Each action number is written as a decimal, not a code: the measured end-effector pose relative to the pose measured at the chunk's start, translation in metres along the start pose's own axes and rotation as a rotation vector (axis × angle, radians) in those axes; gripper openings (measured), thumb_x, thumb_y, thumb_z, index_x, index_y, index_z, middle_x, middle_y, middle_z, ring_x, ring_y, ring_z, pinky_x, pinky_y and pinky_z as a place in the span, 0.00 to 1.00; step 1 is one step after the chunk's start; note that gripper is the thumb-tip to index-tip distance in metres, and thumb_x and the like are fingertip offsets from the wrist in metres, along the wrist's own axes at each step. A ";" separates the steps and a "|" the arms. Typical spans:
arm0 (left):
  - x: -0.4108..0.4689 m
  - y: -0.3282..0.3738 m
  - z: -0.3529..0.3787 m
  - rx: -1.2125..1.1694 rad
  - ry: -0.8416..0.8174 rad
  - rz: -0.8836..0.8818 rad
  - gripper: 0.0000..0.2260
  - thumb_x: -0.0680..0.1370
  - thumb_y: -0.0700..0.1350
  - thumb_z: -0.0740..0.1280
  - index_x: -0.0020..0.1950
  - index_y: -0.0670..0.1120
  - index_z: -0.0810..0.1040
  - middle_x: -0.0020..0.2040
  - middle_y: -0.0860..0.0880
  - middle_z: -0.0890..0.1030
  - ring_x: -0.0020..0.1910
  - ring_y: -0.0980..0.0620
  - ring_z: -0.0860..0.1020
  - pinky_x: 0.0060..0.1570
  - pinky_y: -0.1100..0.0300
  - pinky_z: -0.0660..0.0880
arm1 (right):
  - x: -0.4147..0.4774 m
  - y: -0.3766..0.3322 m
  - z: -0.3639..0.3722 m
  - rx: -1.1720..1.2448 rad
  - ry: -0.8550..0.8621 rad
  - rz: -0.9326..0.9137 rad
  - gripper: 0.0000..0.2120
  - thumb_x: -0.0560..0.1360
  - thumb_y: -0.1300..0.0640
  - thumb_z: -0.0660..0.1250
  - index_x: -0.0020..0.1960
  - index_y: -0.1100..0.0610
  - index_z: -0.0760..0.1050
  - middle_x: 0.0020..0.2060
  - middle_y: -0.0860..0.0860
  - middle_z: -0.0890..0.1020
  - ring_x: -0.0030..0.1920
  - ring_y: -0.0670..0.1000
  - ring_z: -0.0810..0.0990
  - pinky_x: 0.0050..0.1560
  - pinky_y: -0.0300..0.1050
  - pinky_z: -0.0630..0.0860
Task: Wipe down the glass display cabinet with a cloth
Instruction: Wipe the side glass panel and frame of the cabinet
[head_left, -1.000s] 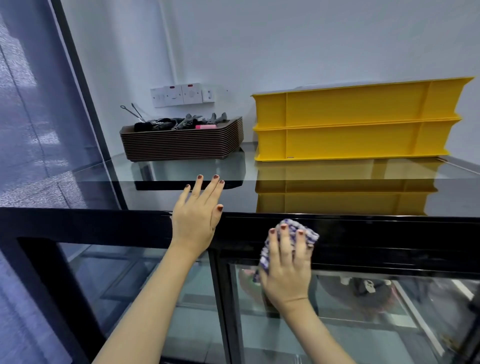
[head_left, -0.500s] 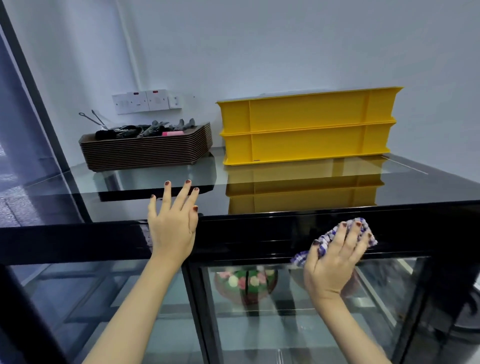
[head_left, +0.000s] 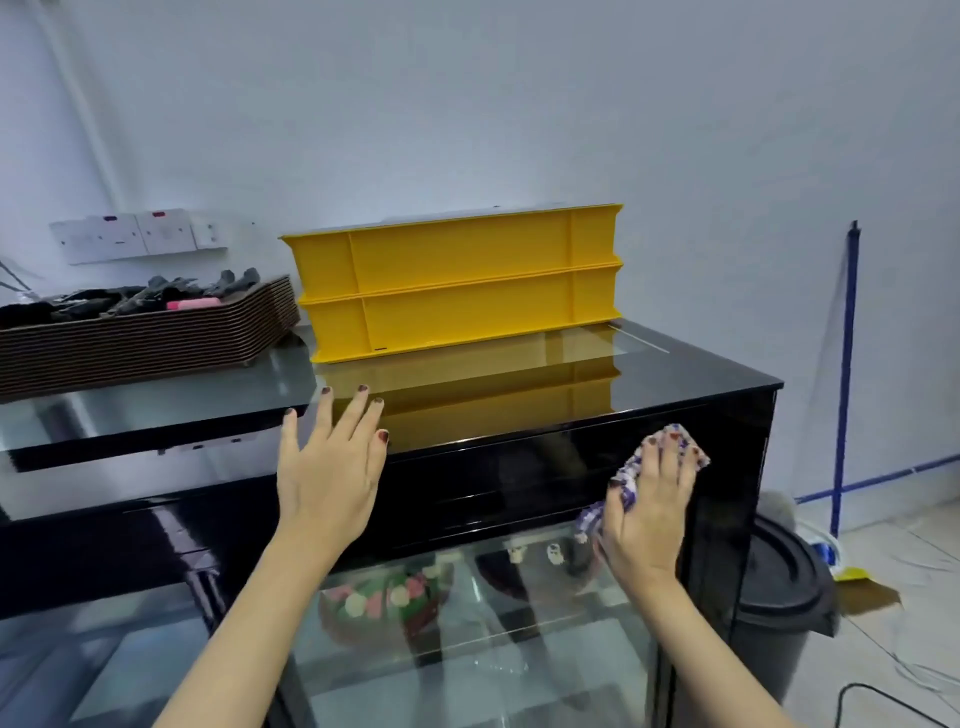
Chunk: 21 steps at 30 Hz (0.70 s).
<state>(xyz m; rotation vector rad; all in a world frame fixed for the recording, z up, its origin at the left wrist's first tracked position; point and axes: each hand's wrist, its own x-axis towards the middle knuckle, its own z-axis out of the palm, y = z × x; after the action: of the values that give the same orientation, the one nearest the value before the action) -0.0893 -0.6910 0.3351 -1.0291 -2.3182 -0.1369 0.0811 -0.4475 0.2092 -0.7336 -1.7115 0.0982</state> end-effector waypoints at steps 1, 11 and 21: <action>0.006 0.020 0.001 -0.016 0.001 0.009 0.32 0.77 0.55 0.32 0.75 0.51 0.61 0.76 0.54 0.58 0.76 0.46 0.53 0.71 0.45 0.47 | 0.016 0.019 -0.008 0.055 0.029 0.115 0.29 0.74 0.55 0.55 0.71 0.70 0.61 0.72 0.65 0.61 0.73 0.66 0.53 0.76 0.49 0.44; 0.071 0.199 -0.001 -0.025 -0.167 0.154 0.23 0.82 0.54 0.39 0.77 0.54 0.49 0.78 0.55 0.45 0.76 0.47 0.40 0.71 0.39 0.43 | 0.014 0.050 -0.008 0.103 -0.027 -0.059 0.36 0.72 0.54 0.56 0.77 0.59 0.47 0.77 0.53 0.44 0.76 0.60 0.42 0.74 0.58 0.45; 0.097 0.198 -0.010 -0.286 -0.512 -0.058 0.23 0.83 0.51 0.39 0.78 0.48 0.45 0.78 0.51 0.40 0.75 0.47 0.37 0.71 0.39 0.41 | 0.088 0.084 -0.037 0.257 0.138 -0.039 0.26 0.75 0.56 0.56 0.70 0.65 0.58 0.72 0.59 0.58 0.73 0.64 0.51 0.71 0.64 0.52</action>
<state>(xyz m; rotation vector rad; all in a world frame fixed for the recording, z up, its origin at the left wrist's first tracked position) 0.0043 -0.4943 0.3699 -1.2508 -2.8533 -0.2596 0.1416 -0.3466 0.2574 -0.5042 -1.5451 0.2310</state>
